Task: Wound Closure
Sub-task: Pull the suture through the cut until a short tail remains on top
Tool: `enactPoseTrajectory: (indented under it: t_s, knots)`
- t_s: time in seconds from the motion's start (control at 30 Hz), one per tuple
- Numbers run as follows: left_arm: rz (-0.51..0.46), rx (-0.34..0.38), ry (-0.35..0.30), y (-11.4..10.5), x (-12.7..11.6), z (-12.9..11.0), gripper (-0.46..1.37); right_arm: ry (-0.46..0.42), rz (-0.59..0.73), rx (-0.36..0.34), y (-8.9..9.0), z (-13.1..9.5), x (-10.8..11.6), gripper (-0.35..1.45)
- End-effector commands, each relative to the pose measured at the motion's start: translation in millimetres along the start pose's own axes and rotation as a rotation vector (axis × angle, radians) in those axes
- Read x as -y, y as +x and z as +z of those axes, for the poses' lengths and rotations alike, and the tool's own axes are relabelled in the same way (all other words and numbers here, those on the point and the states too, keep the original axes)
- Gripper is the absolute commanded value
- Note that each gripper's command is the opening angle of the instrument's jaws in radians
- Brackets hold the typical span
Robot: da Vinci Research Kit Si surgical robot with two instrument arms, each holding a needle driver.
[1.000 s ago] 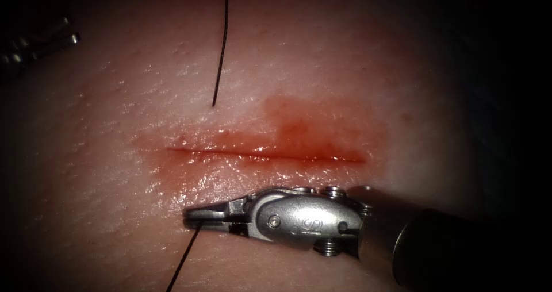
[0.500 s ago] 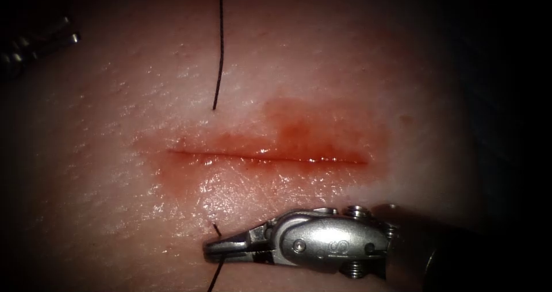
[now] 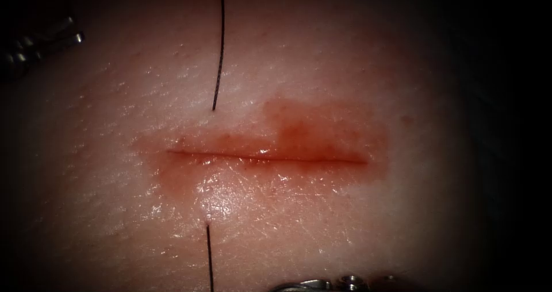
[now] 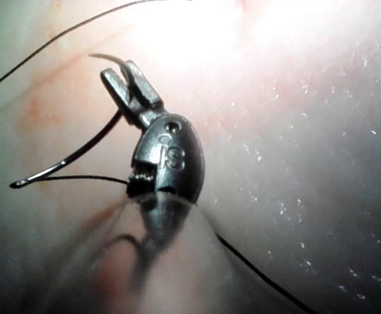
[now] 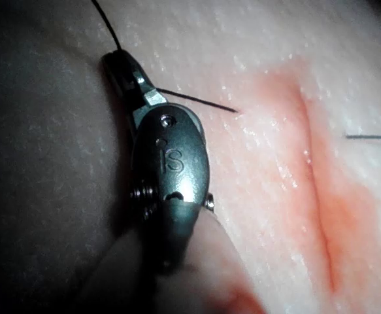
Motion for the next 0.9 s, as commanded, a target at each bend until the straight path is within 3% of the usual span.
enactPoseTrajectory:
  t_s: [0.03,0.27,0.6,0.67,0.77,0.87,0.9]
  knots:
    - [0.0,-0.001,-0.007,0.0,0.0,0.0,-0.35,0.016,-0.003,-0.007,0.3,0.5,0.1,-0.35]
    - [-0.001,-0.002,-0.007,-0.1,0.0,0.1,-0.35,0.099,-0.011,-0.045,1.6,3.2,0.4,-0.35]
    - [-0.001,-0.003,-0.008,-0.1,0.1,-0.1,-0.35,0.134,-0.005,-0.076,1.5,4.2,0.1,-0.35]
    - [-0.001,-0.003,-0.008,-0.1,0.1,-0.1,-0.35,0.115,0.0,-0.071,1.4,3.8,0.0,0.18]
    - [-0.001,-0.003,-0.008,-0.1,0.0,0.0,-0.35,0.033,0.054,-0.062,1.3,2.8,-0.3,1.16]
    - [-0.001,-0.003,-0.008,-0.1,0.0,-0.1,-0.35,-0.071,0.081,-0.062,1.2,1.8,-0.7,1.43]
    - [-0.001,-0.003,-0.008,-0.1,0.0,0.0,-0.35,-0.107,0.1,-0.073,1.1,0.8,-0.9,1.44]
